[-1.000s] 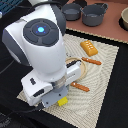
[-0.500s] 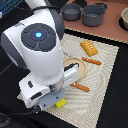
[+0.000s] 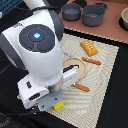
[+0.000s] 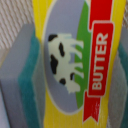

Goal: Interact with the objects in diverse but meaningful ways.

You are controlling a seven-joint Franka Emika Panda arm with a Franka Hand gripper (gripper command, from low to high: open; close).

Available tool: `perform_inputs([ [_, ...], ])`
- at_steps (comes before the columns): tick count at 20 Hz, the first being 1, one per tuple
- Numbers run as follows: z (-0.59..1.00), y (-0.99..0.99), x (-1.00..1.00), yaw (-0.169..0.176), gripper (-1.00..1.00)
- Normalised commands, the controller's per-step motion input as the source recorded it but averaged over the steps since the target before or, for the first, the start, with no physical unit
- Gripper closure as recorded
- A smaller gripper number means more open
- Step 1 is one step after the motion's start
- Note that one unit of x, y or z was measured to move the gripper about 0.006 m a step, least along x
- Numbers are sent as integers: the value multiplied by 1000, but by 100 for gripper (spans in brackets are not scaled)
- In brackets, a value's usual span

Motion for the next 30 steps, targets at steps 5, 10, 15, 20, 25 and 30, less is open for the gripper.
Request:
perform_inputs([
  [5,702,0,561,-103,100],
  [10,550,0,677,-82,100],
  [15,251,0,621,-57,100],
  [20,99,0,613,-32,100],
  [25,308,0,714,-14,100],
  [30,162,-37,600,-27,100],
])
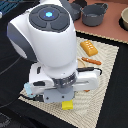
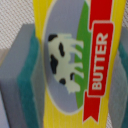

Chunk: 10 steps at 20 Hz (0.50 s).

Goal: Interact with the objects in diverse but meaningful ways.

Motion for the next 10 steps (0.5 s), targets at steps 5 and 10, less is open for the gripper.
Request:
perform_inputs([
  [5,151,-60,646,-38,100],
  [10,12,-116,550,-35,100],
])
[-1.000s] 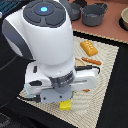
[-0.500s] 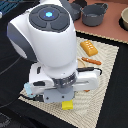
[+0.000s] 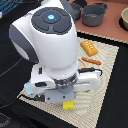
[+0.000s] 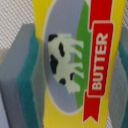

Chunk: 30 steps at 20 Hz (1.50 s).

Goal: Interact with the objects in diverse but meaningful ways.

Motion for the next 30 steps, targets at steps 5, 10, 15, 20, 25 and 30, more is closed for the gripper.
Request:
perform_inputs([
  [5,-7,-122,505,-37,100],
  [10,-11,-104,519,-35,100],
  [15,0,-63,510,-36,-100],
  [20,0,-7,488,-33,-100],
  [25,0,0,505,-40,-100],
  [30,0,0,406,-34,-100],
])
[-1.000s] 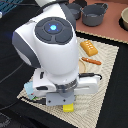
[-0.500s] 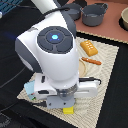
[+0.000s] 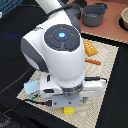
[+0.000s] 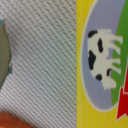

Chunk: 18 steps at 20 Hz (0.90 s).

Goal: Interact with the objects in diverse but meaningful ways.

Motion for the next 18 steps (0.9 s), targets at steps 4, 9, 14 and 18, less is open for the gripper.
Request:
perform_inputs([
  [4,29,-18,19,31,-100],
  [9,411,28,-207,23,-100],
  [14,441,75,-257,15,-100],
  [18,551,196,-174,17,-100],
])
